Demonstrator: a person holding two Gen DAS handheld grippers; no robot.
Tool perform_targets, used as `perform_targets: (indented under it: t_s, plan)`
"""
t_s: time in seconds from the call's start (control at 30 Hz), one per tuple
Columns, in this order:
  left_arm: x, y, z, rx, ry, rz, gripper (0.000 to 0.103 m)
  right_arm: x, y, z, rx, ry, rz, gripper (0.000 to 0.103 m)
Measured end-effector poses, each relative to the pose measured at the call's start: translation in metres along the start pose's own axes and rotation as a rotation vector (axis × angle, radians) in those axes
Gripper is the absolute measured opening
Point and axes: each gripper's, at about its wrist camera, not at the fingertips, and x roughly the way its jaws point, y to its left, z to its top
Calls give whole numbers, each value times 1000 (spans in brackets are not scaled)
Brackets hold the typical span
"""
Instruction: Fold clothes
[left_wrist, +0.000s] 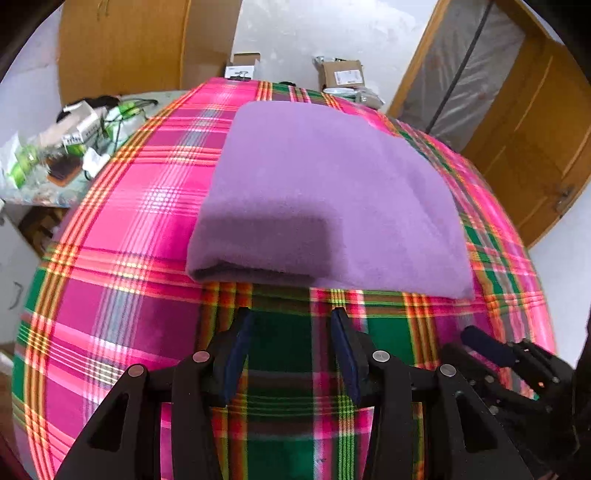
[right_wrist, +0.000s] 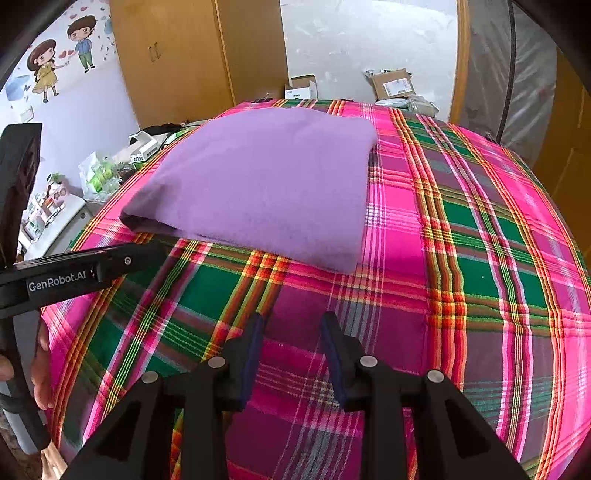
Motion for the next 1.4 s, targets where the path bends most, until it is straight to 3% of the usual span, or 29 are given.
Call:
perform_targets:
  t_s: [0.2, 0.43, 0.73, 1.07, 1.4]
  plan:
    - [1, -4, -2, 25, -24, 40, 45, 4, -1, 4, 9, -19, -32, 33]
    - [13, -21, 0, 126, -66, 181, 45, 12, -3, 13, 12, -34, -81, 41]
    - [18, -24, 6, 113, -96, 199, 47, 19, -3, 20, 16, -31, -110, 50]
    - [21, -26, 7, 79, -99, 216, 53, 27, -7, 31, 41, -21, -143, 68]
    - [21, -26, 8, 71, -99, 219, 54, 28, -11, 30, 53, -21, -151, 69]
